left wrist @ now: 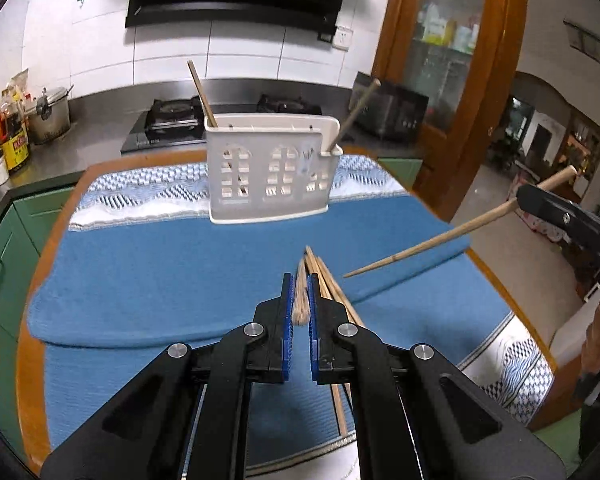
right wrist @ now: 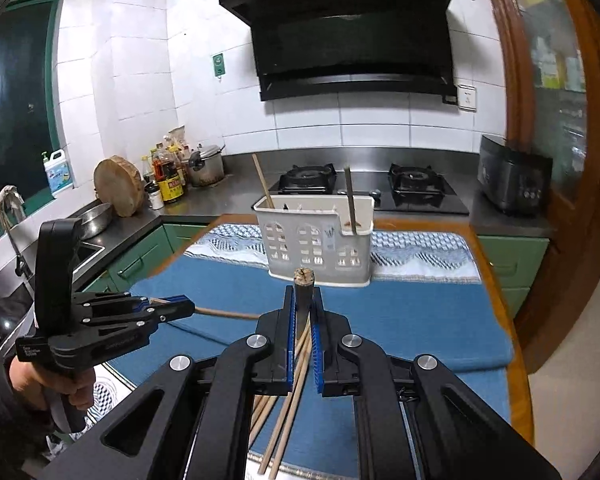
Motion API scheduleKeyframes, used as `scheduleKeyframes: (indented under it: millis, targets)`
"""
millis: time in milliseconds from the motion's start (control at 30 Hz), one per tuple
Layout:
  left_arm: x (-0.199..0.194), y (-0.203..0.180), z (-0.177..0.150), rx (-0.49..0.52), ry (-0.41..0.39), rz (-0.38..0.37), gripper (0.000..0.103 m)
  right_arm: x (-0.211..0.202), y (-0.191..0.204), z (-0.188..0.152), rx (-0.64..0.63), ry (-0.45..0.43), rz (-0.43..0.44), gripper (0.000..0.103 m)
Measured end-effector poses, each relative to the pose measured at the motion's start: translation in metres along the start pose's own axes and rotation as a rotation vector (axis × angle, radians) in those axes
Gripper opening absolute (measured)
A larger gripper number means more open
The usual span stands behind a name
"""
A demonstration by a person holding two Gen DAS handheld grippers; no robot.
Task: Organize utensils
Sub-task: 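Lift both held chopsticks and carry them above the white basket, then insert the right tool's chopstick into the basket while the left tool inserts its chopstick, then open both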
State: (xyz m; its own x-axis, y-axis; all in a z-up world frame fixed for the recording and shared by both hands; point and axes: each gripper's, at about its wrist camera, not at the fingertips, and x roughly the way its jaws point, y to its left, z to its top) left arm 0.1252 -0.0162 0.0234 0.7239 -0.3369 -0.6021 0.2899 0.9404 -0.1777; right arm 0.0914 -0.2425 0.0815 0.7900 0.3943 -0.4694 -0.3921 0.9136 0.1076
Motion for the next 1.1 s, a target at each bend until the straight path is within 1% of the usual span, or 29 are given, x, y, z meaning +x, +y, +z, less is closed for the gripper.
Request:
scheduleKeyframes:
  millis: [267, 467, 567, 667, 800, 900, 1100]
  targets:
    - [-0.007, 0.003, 0.038, 0.027, -0.057, -0.004, 0.005, 0.014, -0.007, 0.064, -0.052, -0.008, 0.006, 0.007]
    - [-0.004, 0.004, 0.073, 0.052, -0.075, -0.008, 0.005, 0.027, -0.010, 0.112, -0.114, -0.018, -0.056, 0.007]
    - [-0.003, 0.007, 0.088, 0.054, -0.081, -0.008, 0.005, 0.039, -0.011, 0.128, -0.141, -0.013, -0.087, 0.007]
    - [-0.004, 0.008, 0.104, 0.059, -0.095, -0.004, 0.005, 0.054, -0.014, 0.137, -0.170, -0.007, -0.124, 0.007]
    - [-0.010, 0.008, 0.130, 0.075, -0.130, 0.003, 0.005, 0.076, -0.019, 0.144, -0.184, 0.012, -0.152, 0.007]
    - [-0.021, 0.007, 0.158, 0.095, -0.185, 0.022, 0.005, 0.094, -0.022, 0.148, -0.195, 0.038, -0.161, 0.007]
    - [-0.031, 0.010, 0.205, 0.083, -0.276, 0.044, 0.005, 0.133, -0.037, 0.146, -0.175, 0.117, -0.151, 0.007]
